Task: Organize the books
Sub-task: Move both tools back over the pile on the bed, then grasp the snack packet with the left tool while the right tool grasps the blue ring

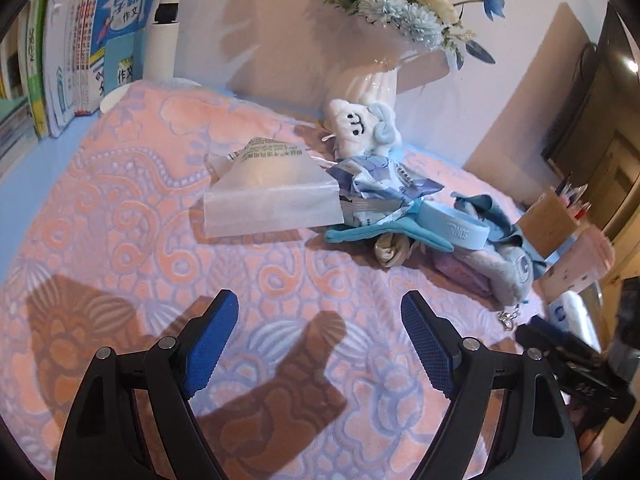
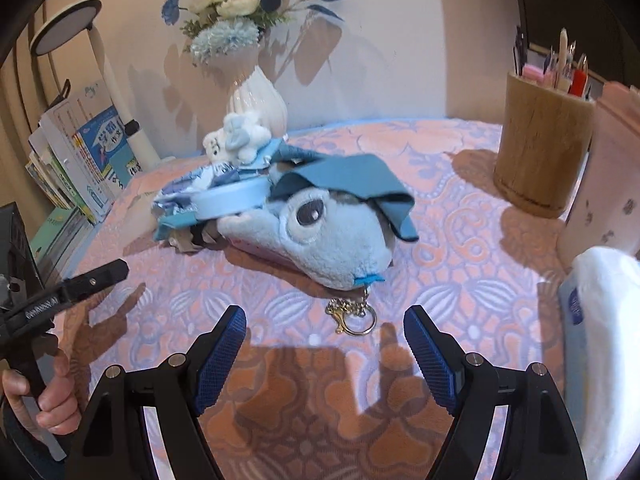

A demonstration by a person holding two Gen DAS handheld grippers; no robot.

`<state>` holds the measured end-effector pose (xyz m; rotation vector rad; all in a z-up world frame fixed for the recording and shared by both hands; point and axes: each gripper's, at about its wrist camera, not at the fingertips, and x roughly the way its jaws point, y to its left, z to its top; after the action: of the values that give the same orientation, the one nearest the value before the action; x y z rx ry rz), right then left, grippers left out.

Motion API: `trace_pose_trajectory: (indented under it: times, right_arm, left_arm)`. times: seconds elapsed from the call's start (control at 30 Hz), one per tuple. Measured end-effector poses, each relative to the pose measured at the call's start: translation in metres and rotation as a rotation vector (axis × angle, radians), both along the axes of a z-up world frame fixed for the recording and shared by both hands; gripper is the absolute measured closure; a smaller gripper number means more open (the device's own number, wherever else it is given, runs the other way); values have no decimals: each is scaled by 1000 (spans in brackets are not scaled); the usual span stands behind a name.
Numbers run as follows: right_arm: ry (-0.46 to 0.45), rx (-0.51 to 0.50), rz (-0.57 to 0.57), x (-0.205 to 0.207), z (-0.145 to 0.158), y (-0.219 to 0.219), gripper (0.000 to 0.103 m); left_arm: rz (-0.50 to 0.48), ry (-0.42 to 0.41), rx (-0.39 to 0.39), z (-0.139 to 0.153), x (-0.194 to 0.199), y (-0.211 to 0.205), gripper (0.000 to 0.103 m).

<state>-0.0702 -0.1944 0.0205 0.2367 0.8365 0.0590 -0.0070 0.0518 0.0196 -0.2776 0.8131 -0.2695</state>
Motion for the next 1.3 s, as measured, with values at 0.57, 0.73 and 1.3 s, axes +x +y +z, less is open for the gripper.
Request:
trace_pose_trajectory:
  times: [0.57,0.73,1.3]
  right_arm:
    - [18,47,12,4,9,-2,23]
    - [15,31,116,26,56,20,23]
    - [102,-29,227,127,30,70,23]
  left_arm:
    - [-21,12,30,24,0,2,21]
    - [-112,-79,193,78,13,-12,20]
    - [-465,58,196,41,118,-57,21]
